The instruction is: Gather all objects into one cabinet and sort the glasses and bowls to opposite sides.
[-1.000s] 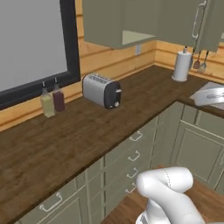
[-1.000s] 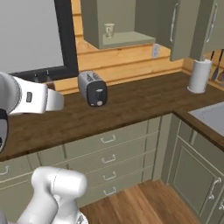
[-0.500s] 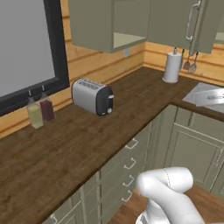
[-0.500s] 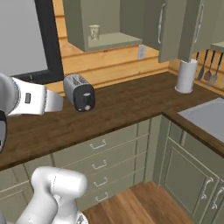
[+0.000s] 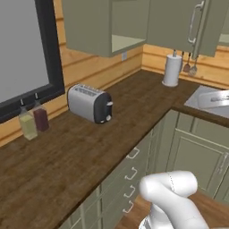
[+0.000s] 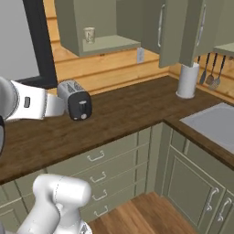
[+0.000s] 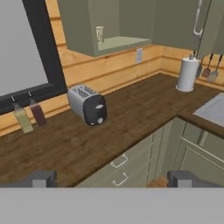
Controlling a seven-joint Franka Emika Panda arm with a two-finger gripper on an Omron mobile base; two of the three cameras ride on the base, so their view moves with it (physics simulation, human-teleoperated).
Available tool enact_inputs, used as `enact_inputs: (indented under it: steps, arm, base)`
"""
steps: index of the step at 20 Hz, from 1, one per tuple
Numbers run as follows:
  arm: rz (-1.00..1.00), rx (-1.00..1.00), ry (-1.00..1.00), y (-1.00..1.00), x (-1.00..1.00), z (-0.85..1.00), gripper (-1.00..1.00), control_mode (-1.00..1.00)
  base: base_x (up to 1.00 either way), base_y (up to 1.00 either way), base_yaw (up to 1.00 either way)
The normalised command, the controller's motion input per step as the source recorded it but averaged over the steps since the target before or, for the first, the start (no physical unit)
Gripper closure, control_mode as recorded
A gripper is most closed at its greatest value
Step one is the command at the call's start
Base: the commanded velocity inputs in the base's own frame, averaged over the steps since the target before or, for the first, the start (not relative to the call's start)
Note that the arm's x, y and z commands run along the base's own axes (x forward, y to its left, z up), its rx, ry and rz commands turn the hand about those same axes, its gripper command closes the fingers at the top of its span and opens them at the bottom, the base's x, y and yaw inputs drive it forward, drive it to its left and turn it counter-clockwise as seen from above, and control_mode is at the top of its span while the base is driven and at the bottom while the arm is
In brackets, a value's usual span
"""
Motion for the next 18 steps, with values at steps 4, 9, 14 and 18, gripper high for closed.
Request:
enact_inputs:
  steps: [4, 9, 14, 18]
  arm:
    - [0.00, 0.00, 0.00, 0.00, 0.00, 0.00, -1.00, 1.00]
    - [0.00, 0.00, 0.00, 0.00, 0.00, 0.00, -1.00, 1.00]
    - [0.00, 0.00, 0.00, 0.00, 0.00, 0.00, -1.00, 1.00]
    - [0.00, 0.00, 0.00, 0.00, 0.00, 0.00, -1.00, 1.00]
  base:
    - [0.83, -0.11, -0.01]
    - [0.71, -0.01, 0.14]
    - [0.45, 0.00, 0.13]
    - [0.50, -0.01, 0.18]
